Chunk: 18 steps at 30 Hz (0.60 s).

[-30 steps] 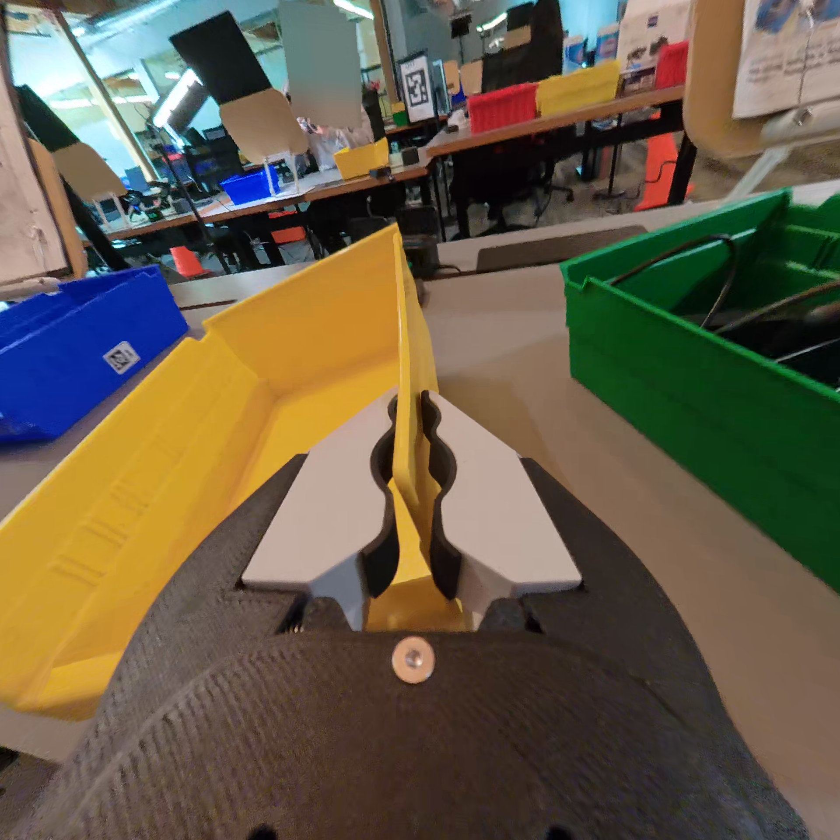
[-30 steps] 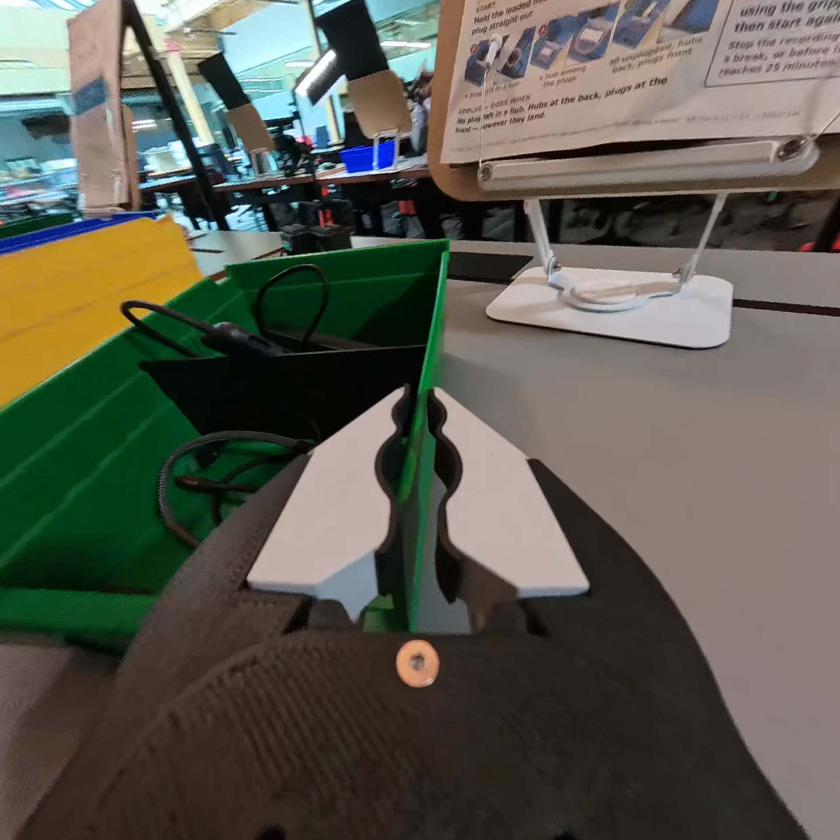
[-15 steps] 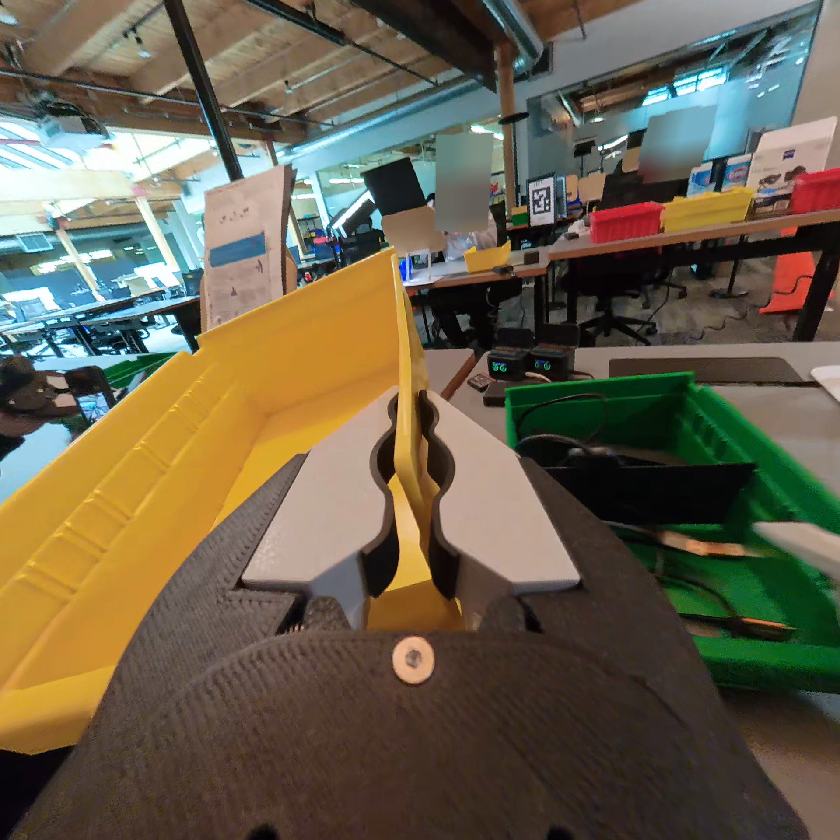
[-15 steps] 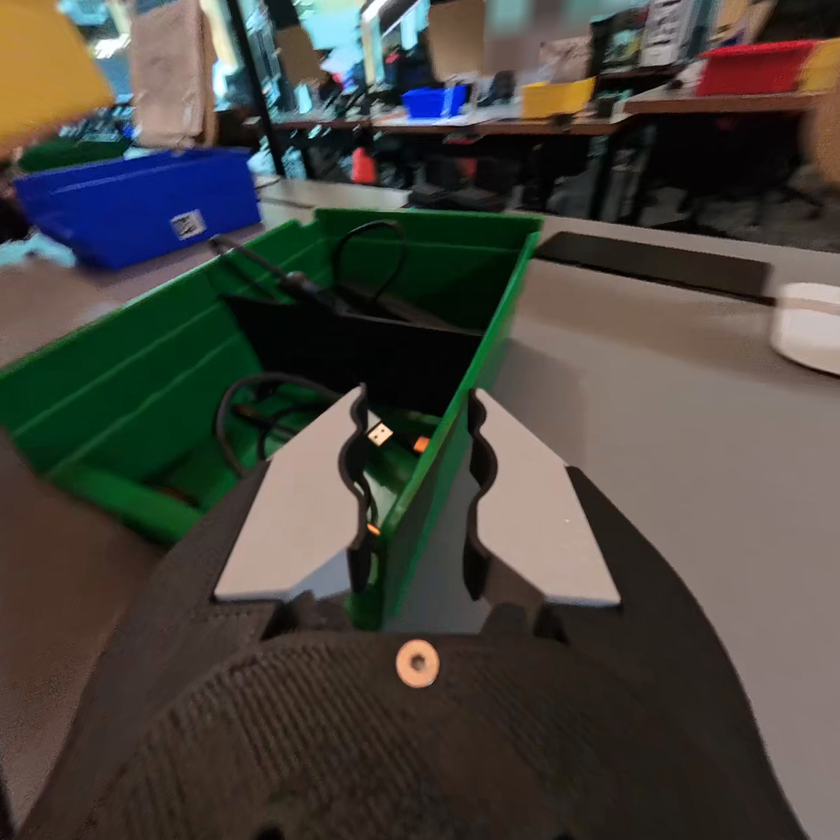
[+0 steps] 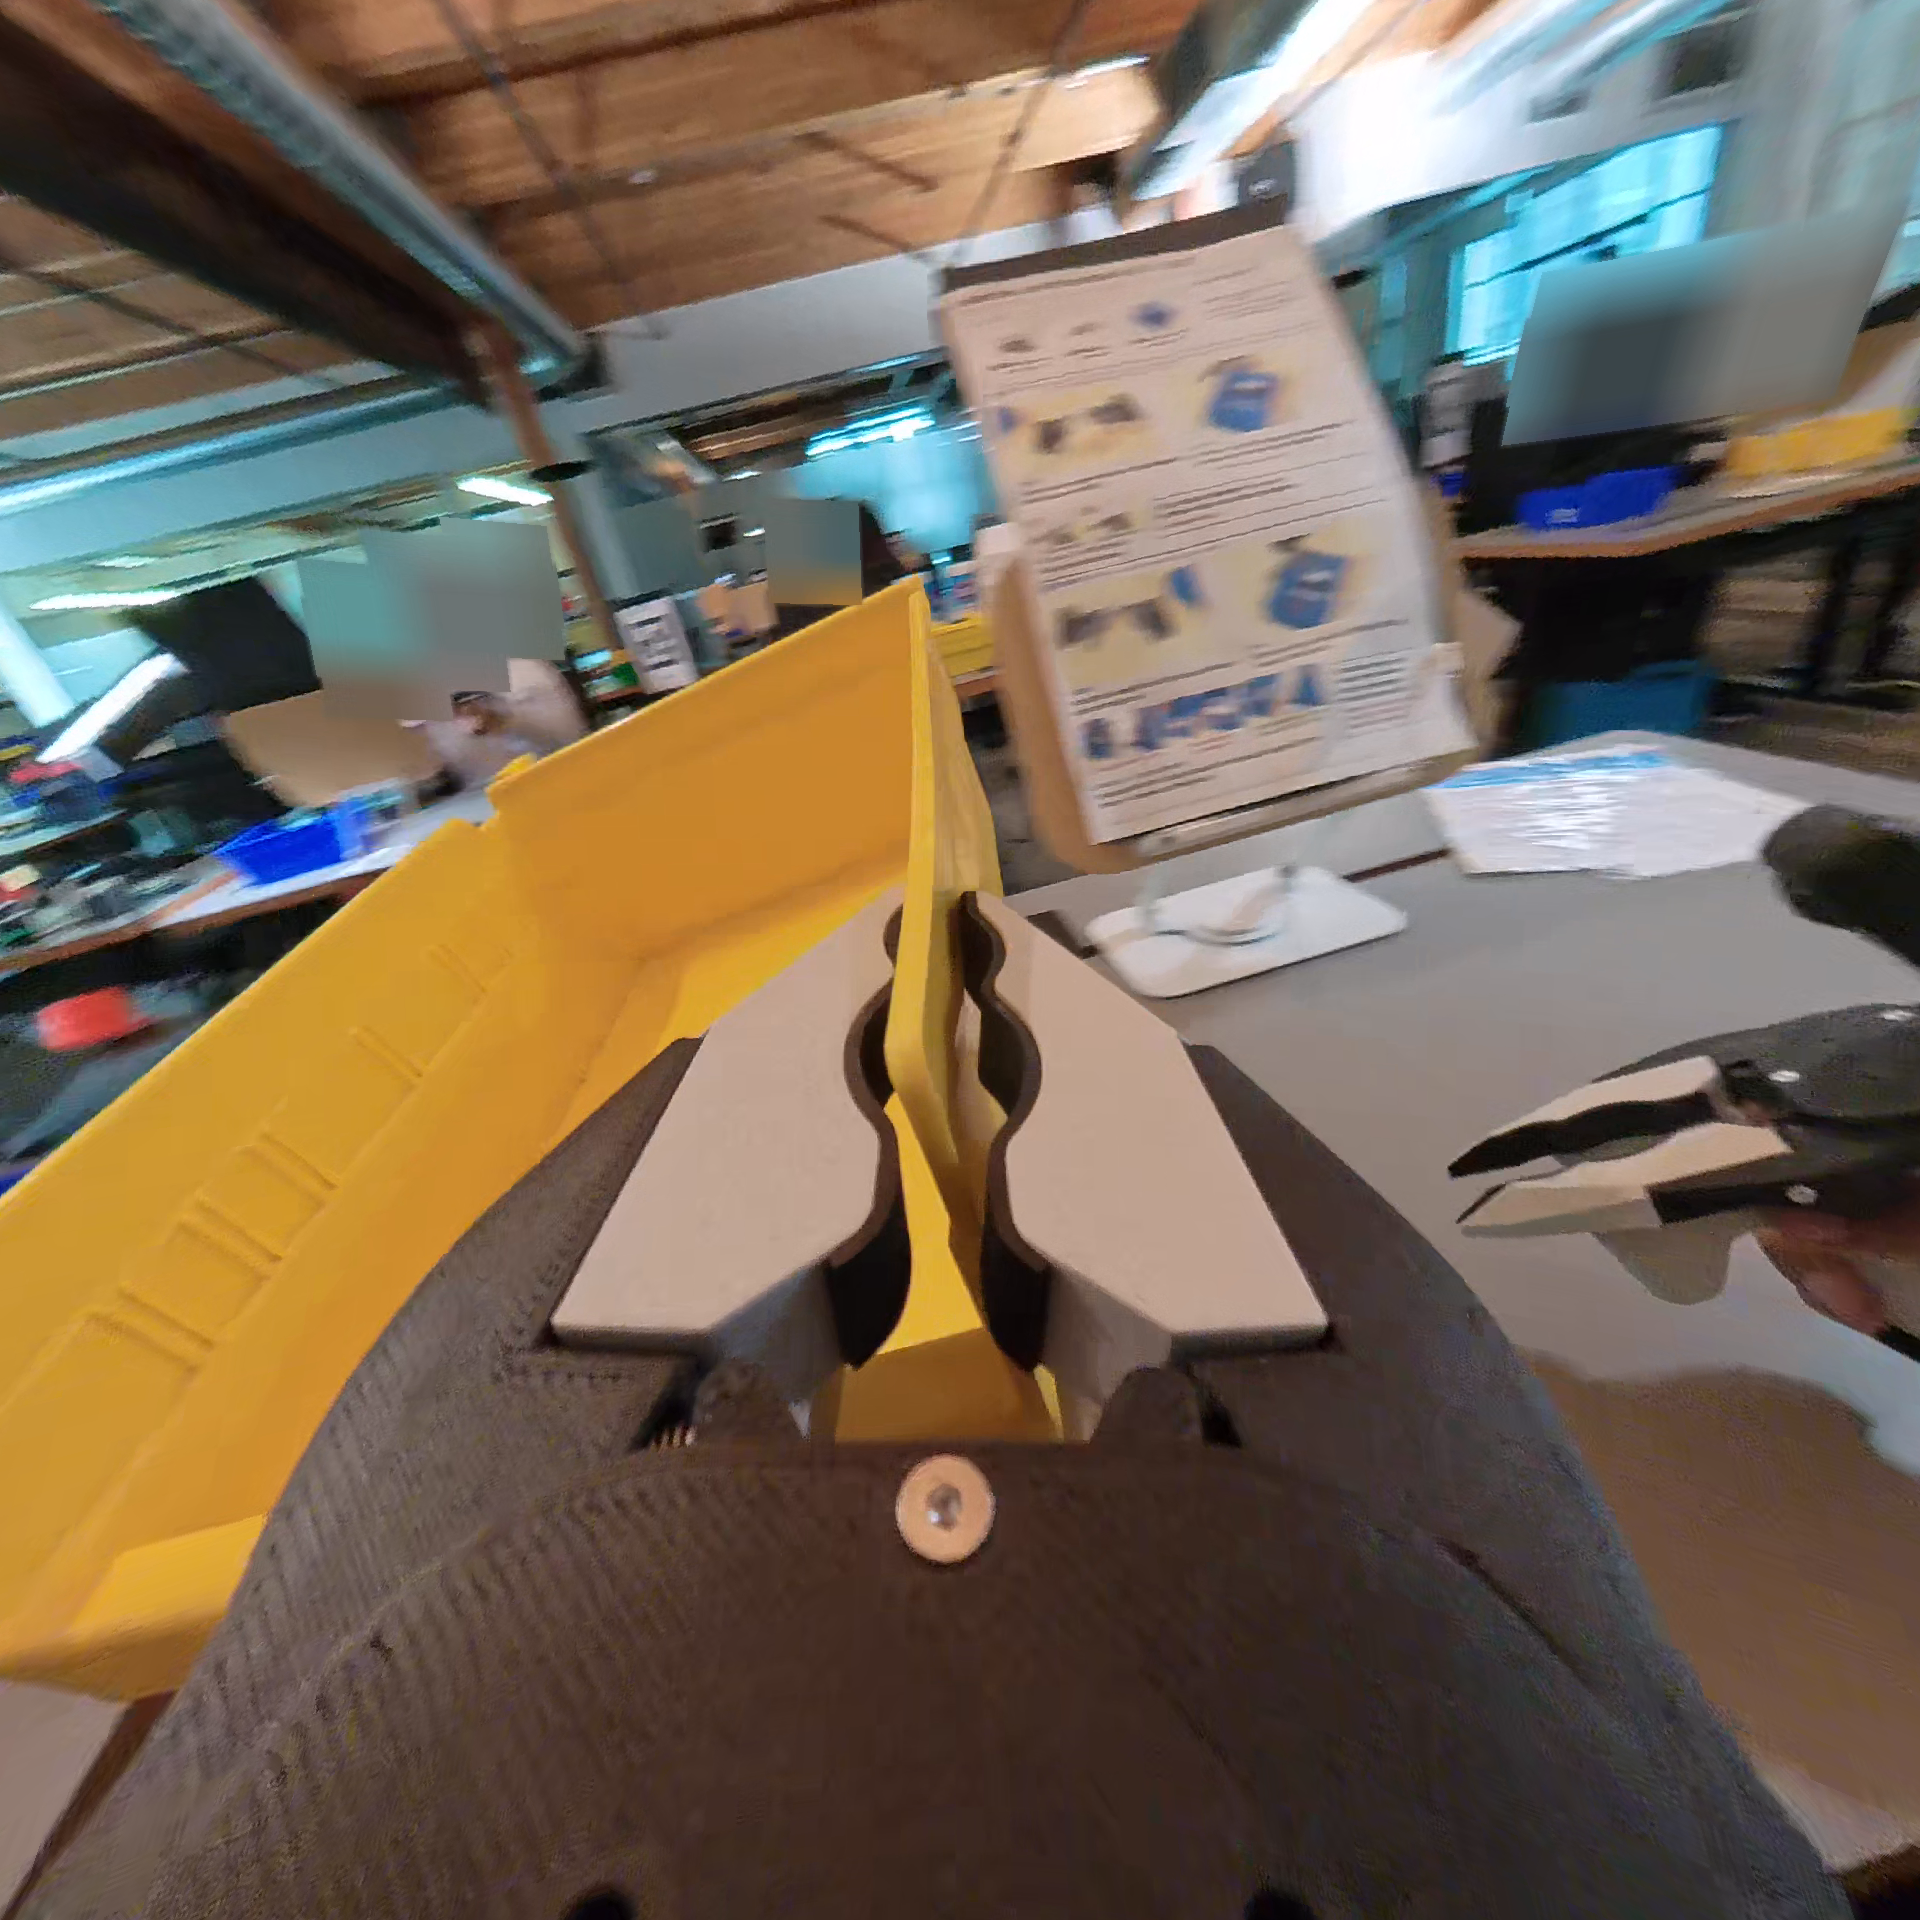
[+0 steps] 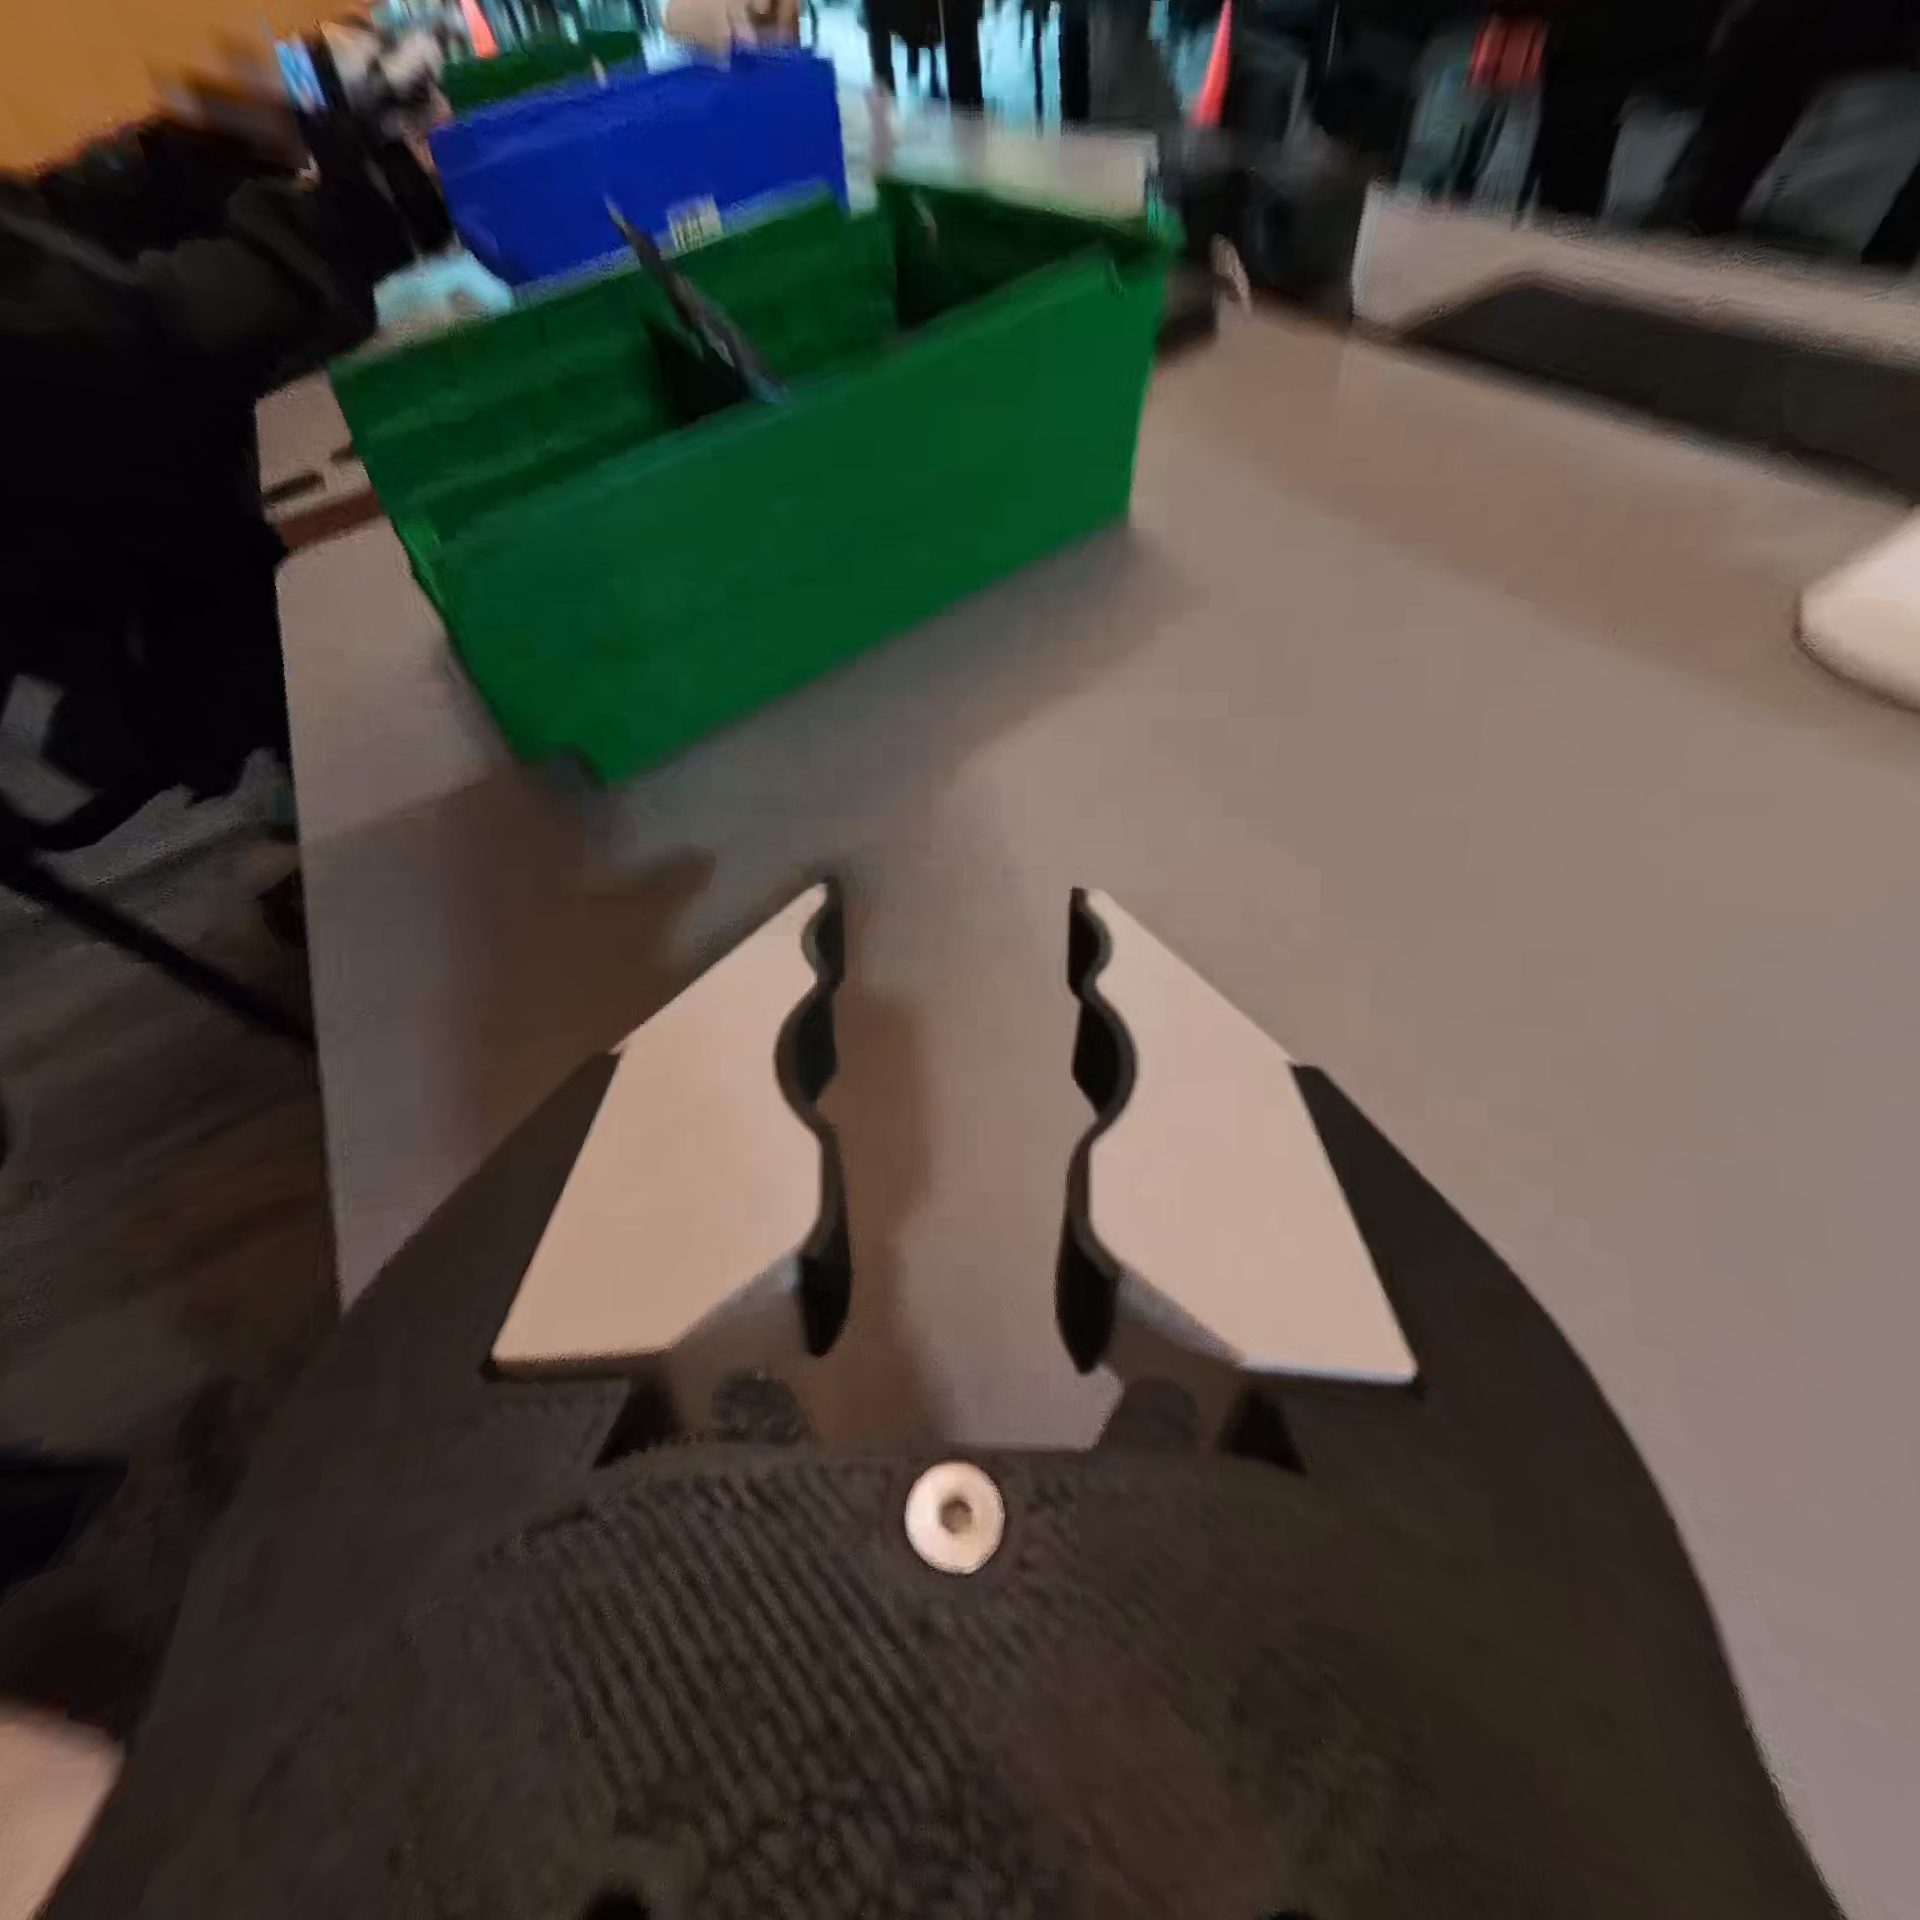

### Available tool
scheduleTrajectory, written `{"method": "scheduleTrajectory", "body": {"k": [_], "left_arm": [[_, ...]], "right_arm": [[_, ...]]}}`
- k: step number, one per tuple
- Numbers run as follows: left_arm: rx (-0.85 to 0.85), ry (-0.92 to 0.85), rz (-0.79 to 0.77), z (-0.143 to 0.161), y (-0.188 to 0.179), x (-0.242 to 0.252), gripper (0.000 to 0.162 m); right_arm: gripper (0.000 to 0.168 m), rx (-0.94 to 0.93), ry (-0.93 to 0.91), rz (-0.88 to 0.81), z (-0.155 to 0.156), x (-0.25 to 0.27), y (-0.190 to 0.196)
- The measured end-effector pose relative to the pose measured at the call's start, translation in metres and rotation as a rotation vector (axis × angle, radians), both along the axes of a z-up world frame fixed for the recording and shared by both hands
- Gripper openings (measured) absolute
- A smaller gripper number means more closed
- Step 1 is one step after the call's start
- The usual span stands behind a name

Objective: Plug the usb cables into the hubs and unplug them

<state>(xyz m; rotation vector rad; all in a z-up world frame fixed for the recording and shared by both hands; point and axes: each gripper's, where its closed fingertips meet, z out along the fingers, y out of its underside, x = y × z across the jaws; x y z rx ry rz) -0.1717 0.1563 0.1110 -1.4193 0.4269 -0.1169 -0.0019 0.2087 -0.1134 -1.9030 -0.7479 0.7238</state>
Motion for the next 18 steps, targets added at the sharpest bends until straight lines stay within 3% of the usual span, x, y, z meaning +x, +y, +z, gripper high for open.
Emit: {"method": "scheduleTrajectory", "body": {"k": [3,6,9,10,13,18], "left_arm": [[0.014,0.016,-0.178,-0.004,-0.007,0.081,0.0],[0.02,0.052,-0.33,-0.026,-0.014,0.158,0.001],[0.006,0.133,-0.433,-0.066,-0.016,0.218,0.001],[-0.002,0.169,-0.462,-0.082,-0.016,0.233,0.002],[-0.053,0.208,-0.548,-0.121,-0.01,0.263,0.002],[-0.134,0.174,-0.622,-0.159,0.005,0.285,0.001]], "right_arm": [[0.0,-0.014,0.045,-0.119,-0.006,0.083,-0.011],[0.001,0.054,0.107,-0.277,0.012,0.153,-0.018],[0.003,0.129,0.137,-0.385,0.032,0.202,-0.032],[0.01,0.142,0.148,-0.401,0.036,0.212,-0.038],[0.021,0.123,0.234,-0.401,0.04,0.224,-0.054],[0.03,-0.017,0.256,-0.391,0.014,0.226,-0.076]]}}
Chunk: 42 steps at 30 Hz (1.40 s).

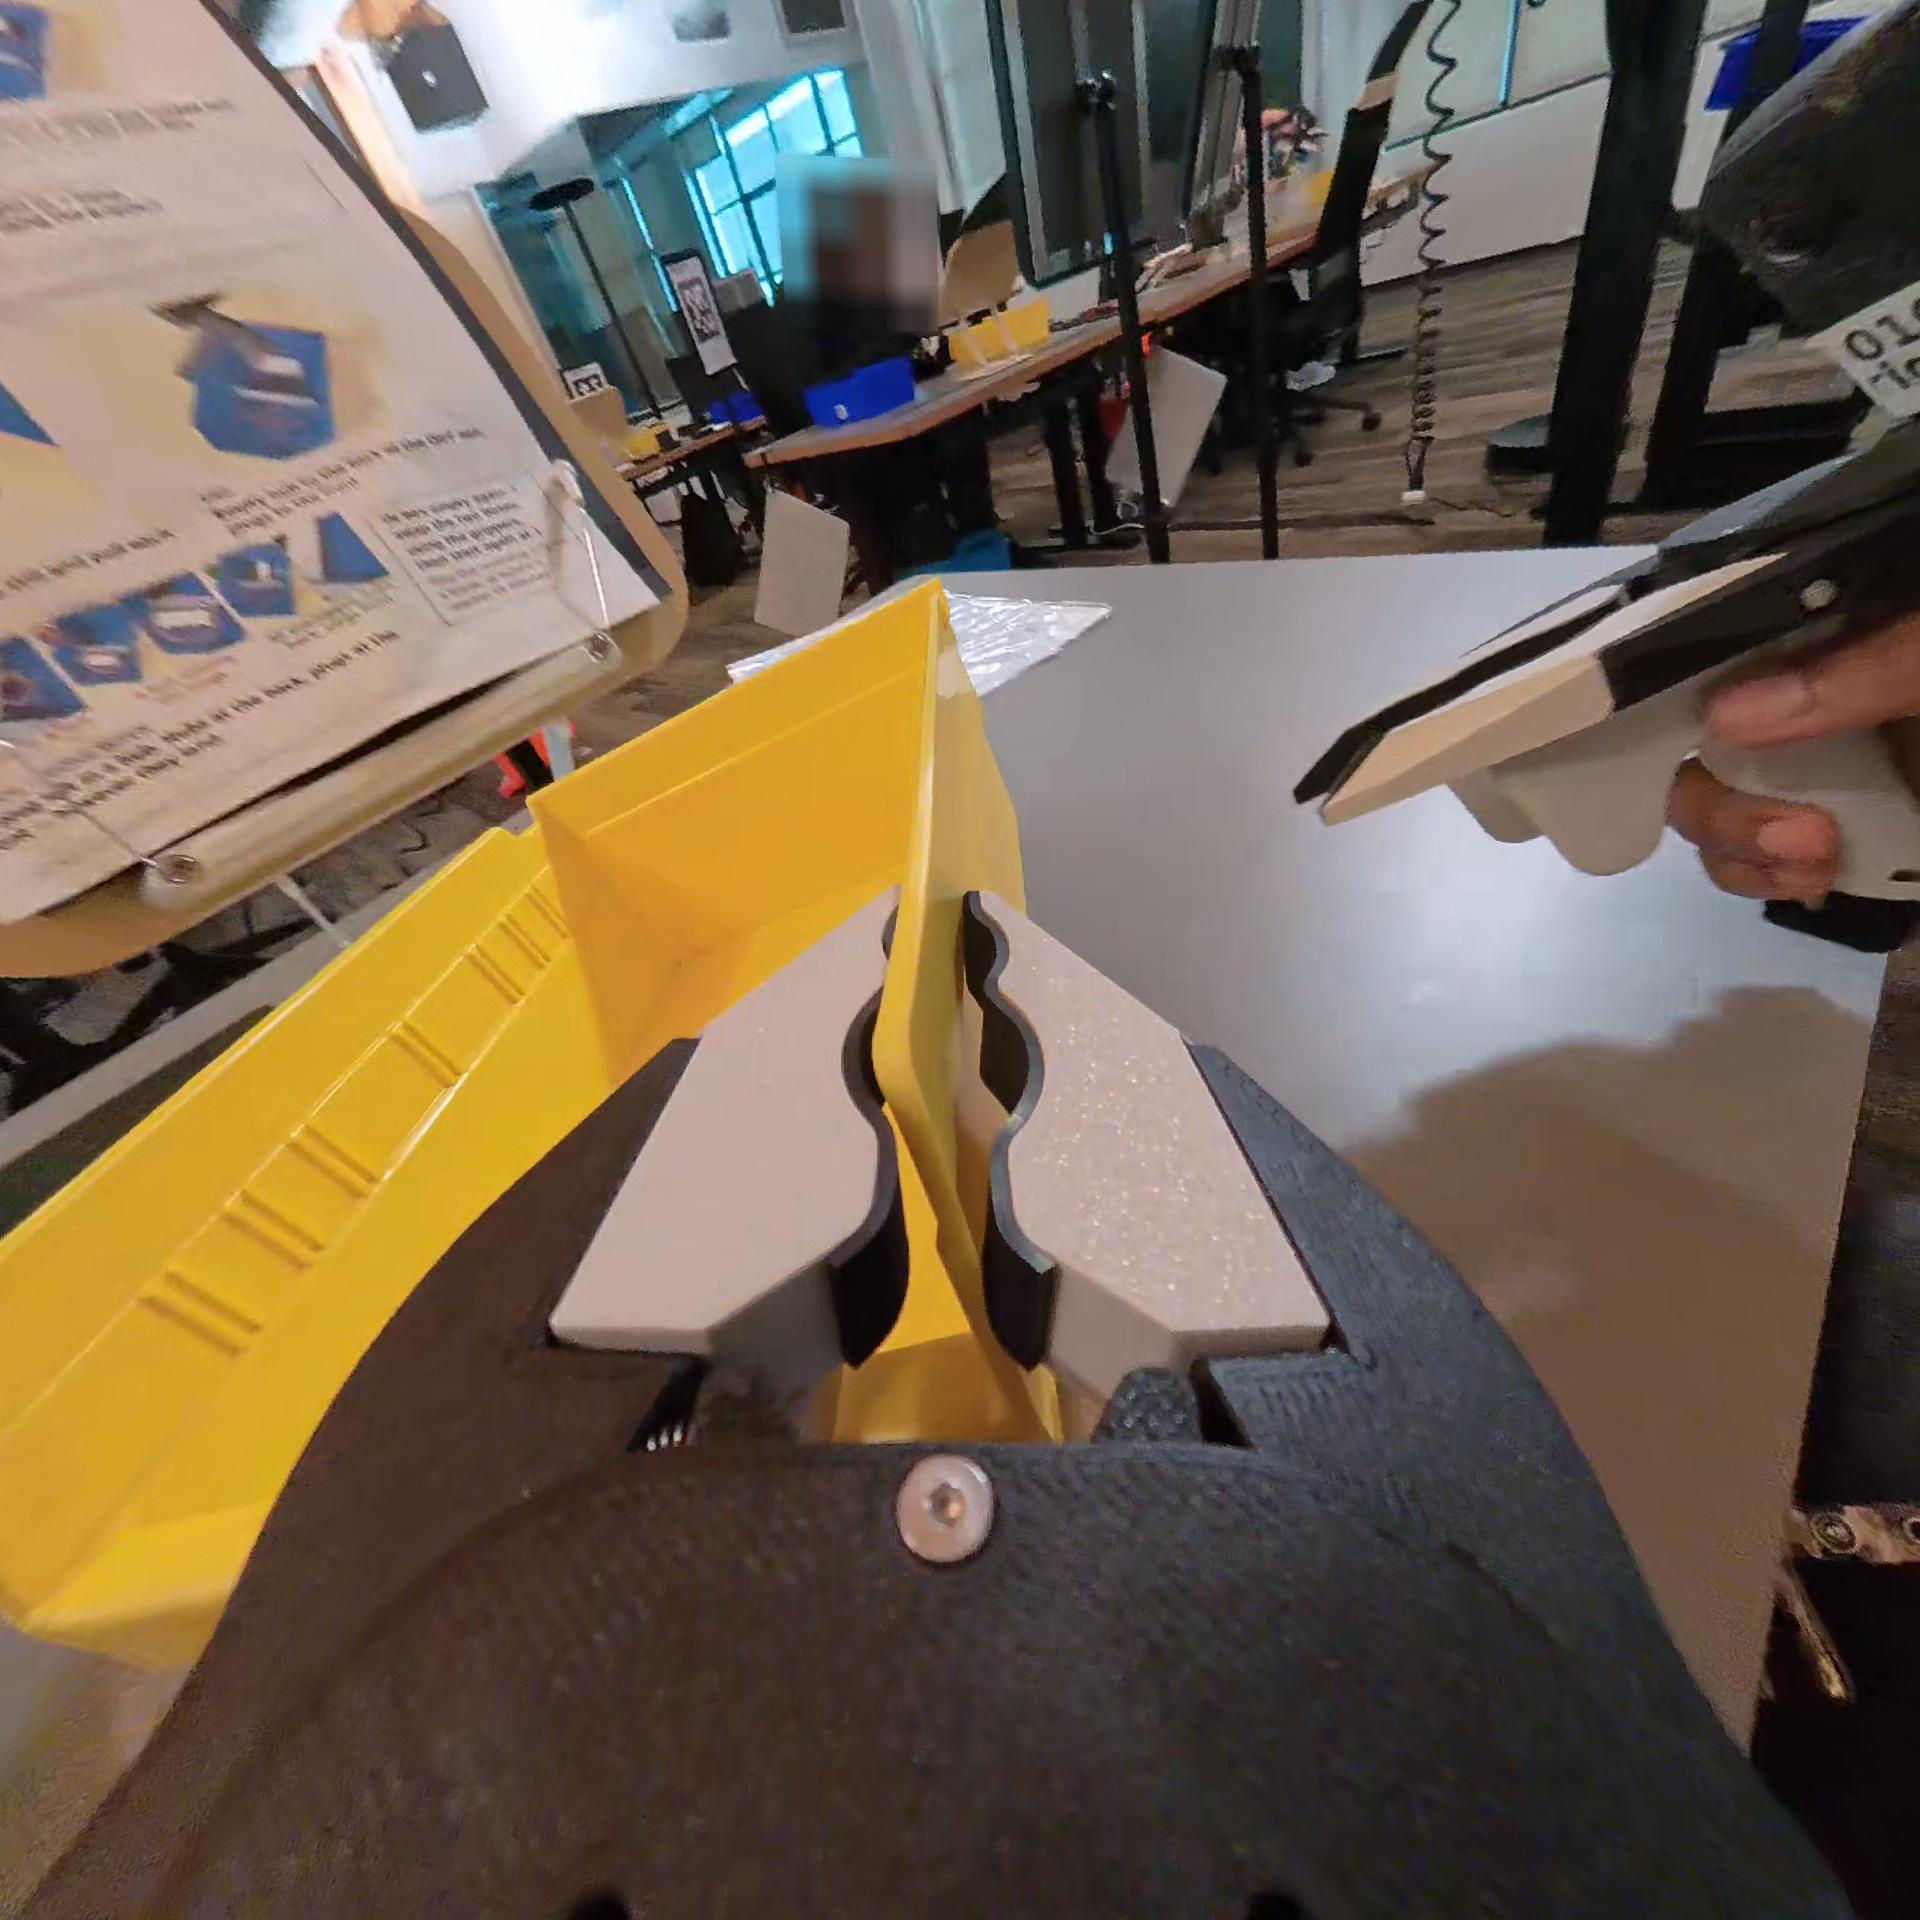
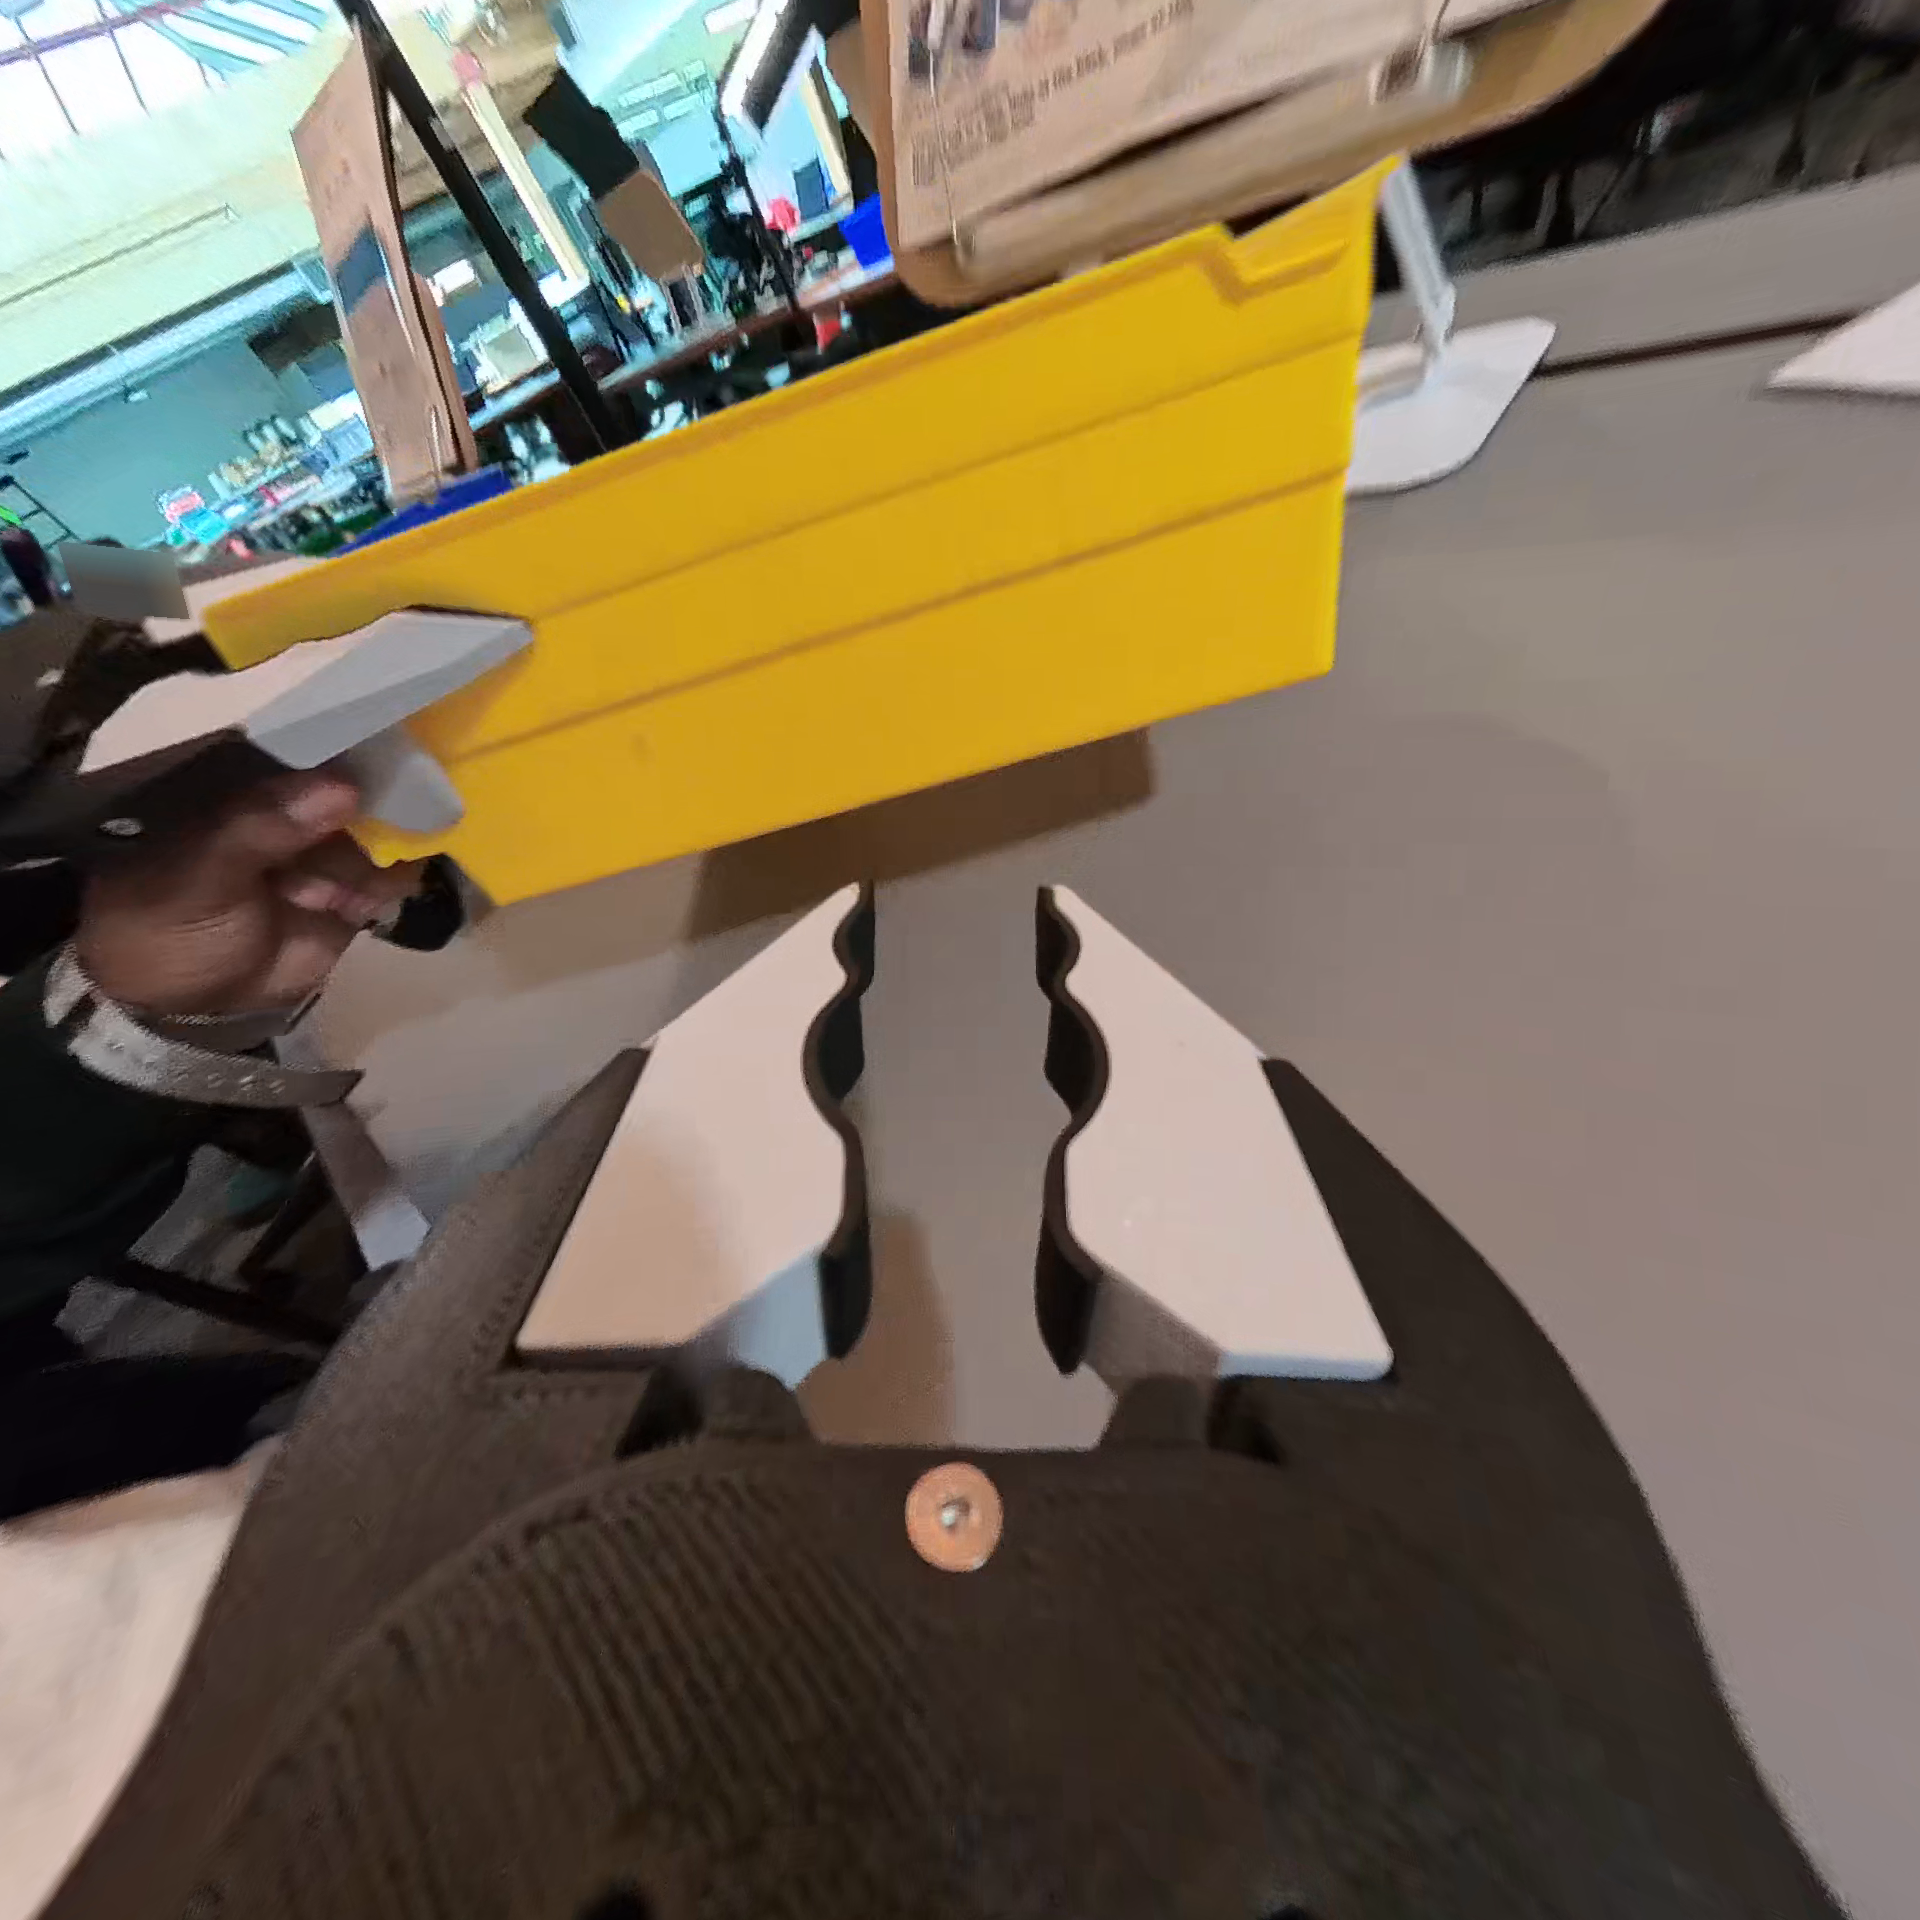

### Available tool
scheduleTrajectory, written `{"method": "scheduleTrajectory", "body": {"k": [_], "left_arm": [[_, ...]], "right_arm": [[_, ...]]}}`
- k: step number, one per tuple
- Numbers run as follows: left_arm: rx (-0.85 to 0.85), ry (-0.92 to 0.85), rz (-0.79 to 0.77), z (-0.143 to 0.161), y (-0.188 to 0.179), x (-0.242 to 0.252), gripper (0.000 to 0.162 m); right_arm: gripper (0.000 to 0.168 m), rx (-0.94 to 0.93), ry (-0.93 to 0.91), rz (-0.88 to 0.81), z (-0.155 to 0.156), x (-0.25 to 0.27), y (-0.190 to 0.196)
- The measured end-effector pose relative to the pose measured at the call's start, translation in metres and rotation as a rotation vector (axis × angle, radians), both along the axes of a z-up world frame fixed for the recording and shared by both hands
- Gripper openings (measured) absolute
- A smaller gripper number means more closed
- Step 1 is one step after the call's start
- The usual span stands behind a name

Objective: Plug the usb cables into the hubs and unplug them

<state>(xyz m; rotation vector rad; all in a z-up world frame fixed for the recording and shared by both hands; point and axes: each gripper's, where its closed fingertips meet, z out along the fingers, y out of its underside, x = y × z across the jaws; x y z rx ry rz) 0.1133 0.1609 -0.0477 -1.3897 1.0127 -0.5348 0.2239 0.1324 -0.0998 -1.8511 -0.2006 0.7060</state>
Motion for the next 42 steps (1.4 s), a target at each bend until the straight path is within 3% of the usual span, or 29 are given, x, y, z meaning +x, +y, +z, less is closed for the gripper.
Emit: {"method": "scheduleTrajectory", "body": {"k": [11,21,27,29,30,33,38,42], "left_arm": [[-0.034,-0.02,-0.023,-0.031,0.02,0.028,0.001],[-0.14,-0.053,-0.092,-0.047,0.003,0.041,0.003],[-0.187,-0.218,-0.212,-0.015,-0.021,0.035,0.02],[-0.193,-0.334,-0.231,0.008,-0.02,0.019,0.013],[-0.177,-0.422,-0.193,0.024,-0.011,0.003,0.0],[-0.122,-0.633,0.026,0.056,0.03,-0.063,0.0],[0.013,-0.331,0.459,0.01,0.096,-0.133,0.013],[0.015,-0.342,0.493,0.009,0.099,-0.137,0.014]], "right_arm": [[0.033,-0.101,0.073,-0.068,-0.019,0.026,-0.021],[0.036,-0.11,0.134,-0.049,-0.017,0.023,-0.019],[0.038,-0.07,0.095,-0.001,-0.011,0.009,-0.015],[0.039,-0.06,0.085,0.011,-0.009,0.005,-0.013],[0.039,-0.057,0.079,0.018,-0.009,0.003,-0.013],[0.039,-0.048,0.066,0.04,-0.008,-0.003,-0.011],[0.039,-0.043,0.057,0.069,-0.007,-0.012,-0.009],[0.04,-0.041,0.039,0.084,-0.008,-0.017,-0.009]]}}
